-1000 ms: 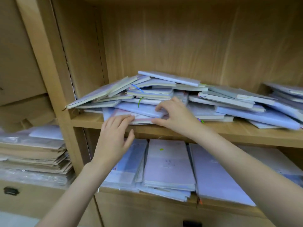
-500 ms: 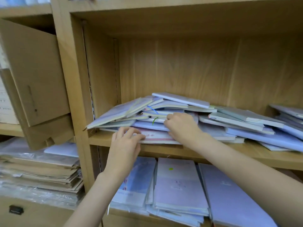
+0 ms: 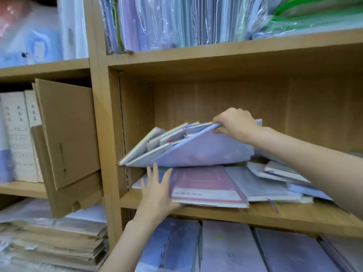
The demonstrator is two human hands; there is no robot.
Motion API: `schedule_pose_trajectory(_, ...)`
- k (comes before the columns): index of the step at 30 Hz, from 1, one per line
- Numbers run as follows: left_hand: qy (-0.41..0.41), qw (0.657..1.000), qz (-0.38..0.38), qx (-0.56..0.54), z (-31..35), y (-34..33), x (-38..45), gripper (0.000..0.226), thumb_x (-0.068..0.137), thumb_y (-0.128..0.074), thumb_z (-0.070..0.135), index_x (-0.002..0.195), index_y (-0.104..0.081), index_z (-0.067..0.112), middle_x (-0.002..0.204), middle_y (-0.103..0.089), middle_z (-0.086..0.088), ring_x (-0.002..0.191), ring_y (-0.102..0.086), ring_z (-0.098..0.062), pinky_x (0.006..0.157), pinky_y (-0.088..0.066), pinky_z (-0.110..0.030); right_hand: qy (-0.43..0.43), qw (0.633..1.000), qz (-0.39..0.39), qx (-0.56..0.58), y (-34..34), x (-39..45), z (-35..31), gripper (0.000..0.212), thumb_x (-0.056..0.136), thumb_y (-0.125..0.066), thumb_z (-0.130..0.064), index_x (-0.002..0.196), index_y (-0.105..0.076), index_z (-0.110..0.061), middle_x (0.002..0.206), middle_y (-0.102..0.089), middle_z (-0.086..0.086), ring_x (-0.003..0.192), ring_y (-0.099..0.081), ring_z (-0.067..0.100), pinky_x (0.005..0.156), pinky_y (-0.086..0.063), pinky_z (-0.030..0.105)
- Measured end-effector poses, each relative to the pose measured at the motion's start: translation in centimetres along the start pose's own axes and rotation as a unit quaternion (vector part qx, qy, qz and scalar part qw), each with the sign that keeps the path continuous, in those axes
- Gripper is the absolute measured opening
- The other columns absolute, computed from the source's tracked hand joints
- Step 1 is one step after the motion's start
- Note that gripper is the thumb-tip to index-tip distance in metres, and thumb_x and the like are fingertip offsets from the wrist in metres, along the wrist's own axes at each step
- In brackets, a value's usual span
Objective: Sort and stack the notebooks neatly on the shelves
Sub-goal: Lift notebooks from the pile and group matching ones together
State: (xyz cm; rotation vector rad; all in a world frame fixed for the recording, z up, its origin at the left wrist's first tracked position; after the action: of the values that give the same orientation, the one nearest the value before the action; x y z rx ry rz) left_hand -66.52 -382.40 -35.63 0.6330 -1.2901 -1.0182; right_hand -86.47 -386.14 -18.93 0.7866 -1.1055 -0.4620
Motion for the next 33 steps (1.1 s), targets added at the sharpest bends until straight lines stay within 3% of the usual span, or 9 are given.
schedule_pose_trajectory(4,-0.004,0.998,0.026,0.049,0.4,-0.4,0.3,0.094,0.081,-0.056,0.059,0.148,0.002,0.028,0.152,0.026,-0.015,0.139,0.019,-0.044,0.112,-0.005,-0.057,0.031,0.999,0.037,0.004,2.7,1.0,0.1,0.008,0.086,-0.061,-0.024,0.091,-0.064,-0.019,0.097,-0.063,0.006,0.094,-0.058,0.033,0.064,-0.036,0.032)
schedule_pose_trajectory(7,-0.026,0.990,0.093,0.103,0.7,0.3,0.8,0.121,0.055,-0.075,0.065,0.149,-0.015,0.015,0.151,-0.008,-0.030,0.134,-0.012,-0.057,0.097,-0.027,-0.070,0.067,0.995,0.060,-0.032,4.1,-0.1,-0.5,0.012,0.087,-0.060,-0.027,0.096,-0.065,-0.021,0.100,-0.064,0.002,0.093,-0.058,0.031,0.061,-0.035,0.032)
schedule_pose_trajectory(12,-0.073,0.983,0.165,-0.022,0.6,-0.5,-1.6,0.105,0.050,-0.090,0.028,0.134,-0.030,0.013,0.145,-0.029,-0.029,0.131,-0.032,-0.049,0.092,-0.038,-0.064,0.100,0.990,0.076,0.067,4.0,-5.6,-1.0,0.019,0.083,-0.067,-0.030,0.099,-0.065,-0.022,0.086,-0.064,-0.001,0.083,-0.058,0.021,0.063,-0.035,0.029)
schedule_pose_trajectory(15,-0.104,0.972,0.196,-0.076,0.7,-1.6,-4.2,0.075,0.065,-0.082,0.012,0.126,-0.039,0.005,0.141,-0.039,-0.023,0.131,-0.036,-0.034,0.095,-0.043,-0.057,0.098,0.956,-0.038,0.273,0.7,-10.9,-1.2,0.043,0.078,-0.075,-0.024,0.117,-0.059,-0.019,0.085,-0.067,-0.002,0.064,-0.052,-0.001,0.061,-0.035,0.013)
schedule_pose_trajectory(17,-0.124,0.968,0.197,-0.094,0.8,-2.2,-5.6,0.073,0.072,-0.077,0.008,0.133,-0.036,0.003,0.136,-0.046,-0.019,0.126,-0.037,-0.025,0.096,-0.043,-0.056,0.112,0.958,-0.135,0.228,-2.5,-14.9,-1.4,0.044,0.085,-0.066,-0.020,0.127,-0.055,-0.028,0.104,-0.069,-0.008,0.078,-0.058,-0.006,0.063,-0.037,0.009)
schedule_pose_trajectory(19,-0.102,0.963,0.195,-0.153,1.3,-2.2,-6.5,0.071,0.082,-0.068,0.006,0.141,-0.030,0.007,0.133,-0.050,-0.014,0.122,-0.041,-0.023,0.099,-0.043,-0.048,0.116,0.970,-0.122,0.177,-3.6,-16.1,-0.8,0.041,0.086,-0.057,-0.009,0.118,-0.062,-0.034,0.101,-0.072,-0.003,0.092,-0.065,0.013,0.071,-0.047,0.027)
schedule_pose_trajectory(22,0.005,0.949,0.147,-0.279,1.5,-1.9,-7.0,0.067,0.094,-0.051,0.016,0.149,-0.012,0.017,0.134,-0.049,-0.010,0.123,-0.047,-0.025,0.087,-0.038,-0.026,0.091,0.975,-0.008,0.200,0.8,-12.5,1.0,0.026,0.080,-0.066,-0.002,0.100,-0.074,-0.016,0.089,-0.074,0.007,0.086,-0.068,0.023,0.073,-0.051,0.039)
schedule_pose_trajectory(27,0.020,0.934,0.137,-0.330,1.5,-1.3,-8.0,0.063,0.096,-0.047,0.021,0.148,-0.014,0.014,0.145,-0.037,0.001,0.129,-0.043,-0.016,0.091,-0.036,-0.023,0.081,0.974,0.084,0.195,10.7,-10.4,1.2,0.014,0.074,-0.075,-0.005,0.078,-0.067,0.005,0.072,-0.066,0.009,0.068,-0.060,0.017,0.062,-0.045,0.024)
schedule_pose_trajectory(33,0.024,0.841,0.245,-0.482,1.0,0.8,-13.8,0.035,0.096,-0.045,0.011,0.128,-0.039,0.024,0.114,-0.053,0.013,0.103,-0.055,0.005,0.086,-0.043,-0.010,0.061,0.967,-0.071,0.239,10.4,-18.4,1.0,0.042,0.068,-0.075,-0.033,0.085,-0.069,0.005,0.081,-0.069,0.020,0.076,-0.064,0.031,0.067,-0.049,0.047)
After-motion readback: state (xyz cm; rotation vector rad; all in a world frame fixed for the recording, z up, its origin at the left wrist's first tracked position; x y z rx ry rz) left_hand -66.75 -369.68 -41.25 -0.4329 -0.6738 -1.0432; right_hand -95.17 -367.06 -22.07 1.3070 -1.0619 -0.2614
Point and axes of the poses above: each hand's wrist, its own x-axis towards the middle knuckle, its own y-axis out of the back of the hand, z = x × y, the point moved 3 cm from there along x, towards the middle knuckle
